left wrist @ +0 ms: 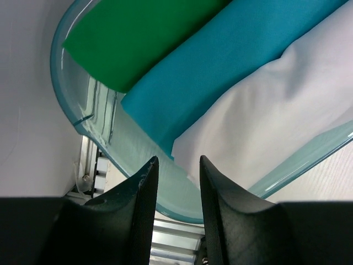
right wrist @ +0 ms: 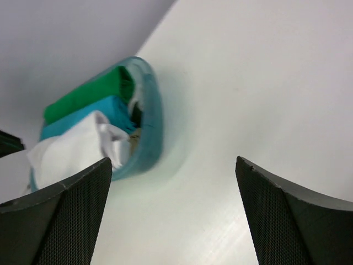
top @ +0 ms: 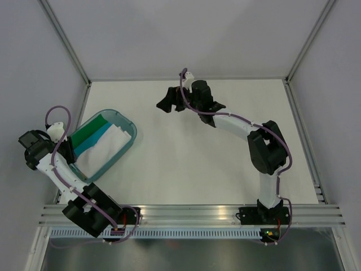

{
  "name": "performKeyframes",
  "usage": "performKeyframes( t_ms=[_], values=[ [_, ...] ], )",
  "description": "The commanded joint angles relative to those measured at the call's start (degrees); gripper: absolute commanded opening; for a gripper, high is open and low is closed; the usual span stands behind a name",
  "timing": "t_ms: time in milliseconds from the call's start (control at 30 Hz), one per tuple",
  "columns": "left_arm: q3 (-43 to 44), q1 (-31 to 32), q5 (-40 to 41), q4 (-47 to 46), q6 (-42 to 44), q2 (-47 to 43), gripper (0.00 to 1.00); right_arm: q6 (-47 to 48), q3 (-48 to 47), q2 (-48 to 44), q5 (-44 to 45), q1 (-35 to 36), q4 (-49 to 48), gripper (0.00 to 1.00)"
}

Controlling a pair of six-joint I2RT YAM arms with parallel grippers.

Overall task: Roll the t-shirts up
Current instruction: Place the rolled tshirt into the container

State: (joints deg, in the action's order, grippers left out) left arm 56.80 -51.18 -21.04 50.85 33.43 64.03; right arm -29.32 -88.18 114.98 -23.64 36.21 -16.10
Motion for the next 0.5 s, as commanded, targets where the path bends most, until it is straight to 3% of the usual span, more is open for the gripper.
performKeyframes(
  t_ms=[0,100,167,333,433,467],
  values=[
    [2.4,6.8,3.2,-2.2,-3.5,-0.4,0.41,8.2,6.4,-7.1,9.8,-3.3,7.8,0.98],
    [2.5,17.2,8.8,-5.2,-5.4,0.0,0.46,11.8,12.2,-13.1,20.1,-6.0,12.7,0.98],
    [3.1,21.6,11.1,-7.8,-7.2,0.7,0.55,12.6,16.3,-17.0,26.2,-8.6,15.8,0.98],
    [4.7,23.0,9.4,-12.2,-10.0,2.0,0.64,10.5,23.4,-24.4,39.4,-16.9,22.6,0.98],
    [2.2,22.9,9.7,-15.5,-10.1,1.5,0.75,9.5,30.3,-31.9,44.7,-22.3,22.2,0.98],
    [1.2,23.0,9.5,-16.3,-10.4,1.2,0.85,8.8,34.1,-36.3,46.6,-24.7,21.6,0.98]
  ],
)
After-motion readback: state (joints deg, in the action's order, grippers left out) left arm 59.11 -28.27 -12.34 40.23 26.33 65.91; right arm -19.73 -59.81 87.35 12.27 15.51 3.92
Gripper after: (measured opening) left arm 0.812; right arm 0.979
